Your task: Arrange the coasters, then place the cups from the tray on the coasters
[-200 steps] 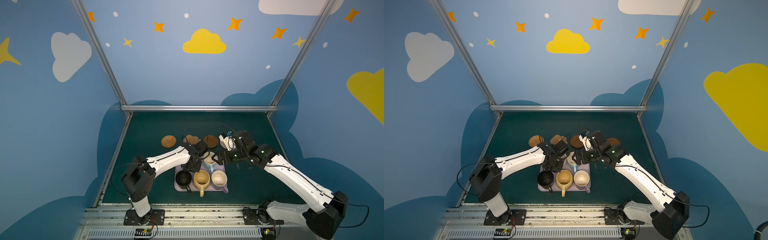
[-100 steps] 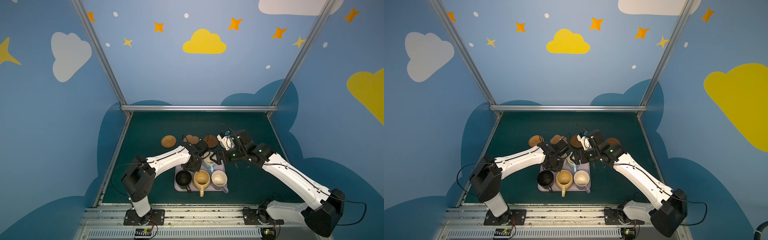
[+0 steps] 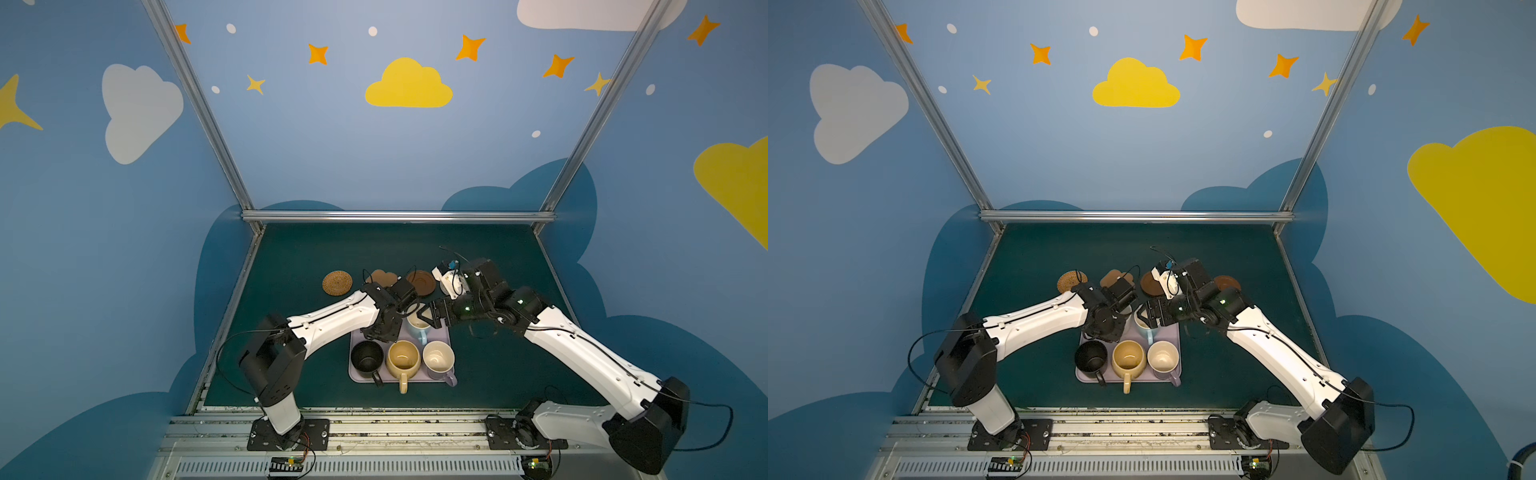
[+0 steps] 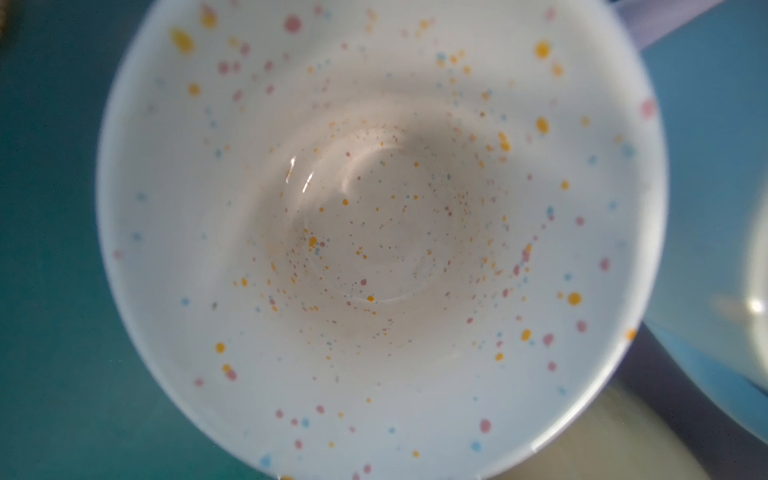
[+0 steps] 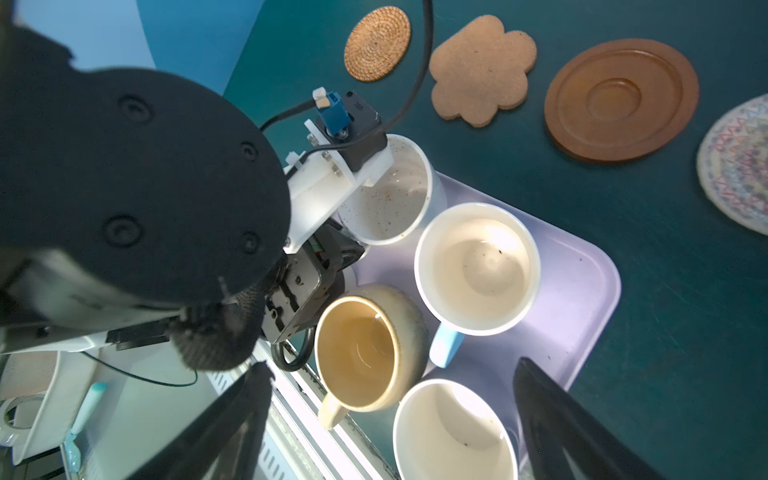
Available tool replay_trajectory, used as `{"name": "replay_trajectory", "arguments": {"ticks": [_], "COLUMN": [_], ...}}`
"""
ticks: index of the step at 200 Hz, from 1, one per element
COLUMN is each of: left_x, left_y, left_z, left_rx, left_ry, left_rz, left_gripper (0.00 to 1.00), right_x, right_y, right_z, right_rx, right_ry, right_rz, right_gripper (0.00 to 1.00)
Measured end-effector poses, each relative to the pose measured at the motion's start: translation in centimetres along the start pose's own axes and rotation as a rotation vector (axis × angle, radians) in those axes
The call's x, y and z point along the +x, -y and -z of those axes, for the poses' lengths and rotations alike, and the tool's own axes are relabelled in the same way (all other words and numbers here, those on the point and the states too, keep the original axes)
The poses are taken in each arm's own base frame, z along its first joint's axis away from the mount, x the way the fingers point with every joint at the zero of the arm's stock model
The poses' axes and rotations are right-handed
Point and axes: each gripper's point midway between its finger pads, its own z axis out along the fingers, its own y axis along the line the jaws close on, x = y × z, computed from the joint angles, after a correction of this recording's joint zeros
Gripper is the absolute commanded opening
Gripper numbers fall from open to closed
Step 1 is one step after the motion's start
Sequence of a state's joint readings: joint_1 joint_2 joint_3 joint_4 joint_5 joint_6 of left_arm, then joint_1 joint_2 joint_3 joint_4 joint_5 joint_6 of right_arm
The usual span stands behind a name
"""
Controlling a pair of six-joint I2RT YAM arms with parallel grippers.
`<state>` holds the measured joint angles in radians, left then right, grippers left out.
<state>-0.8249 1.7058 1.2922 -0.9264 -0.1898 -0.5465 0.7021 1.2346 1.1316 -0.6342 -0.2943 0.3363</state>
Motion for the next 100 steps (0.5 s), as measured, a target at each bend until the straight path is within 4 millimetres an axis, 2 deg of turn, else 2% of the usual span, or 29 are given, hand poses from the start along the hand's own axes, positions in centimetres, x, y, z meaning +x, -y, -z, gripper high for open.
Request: {"name": "replay_trajectory", "arguments": {"ticks": [100], "left_x": [-1.0], "left_y": [-1.1], "left_z": [1.8], "left_rx": [0.044], "left_ry": [0.048], "left_rz": [0.057], "left_gripper": [0.03], "right_x": [-1.1], "right_y": [-1.1], "right_z": [0.9], "right_rx": [-0.043], "right_ry": [0.068], "right_rz": [0.029], "right_gripper": [0.91]}}
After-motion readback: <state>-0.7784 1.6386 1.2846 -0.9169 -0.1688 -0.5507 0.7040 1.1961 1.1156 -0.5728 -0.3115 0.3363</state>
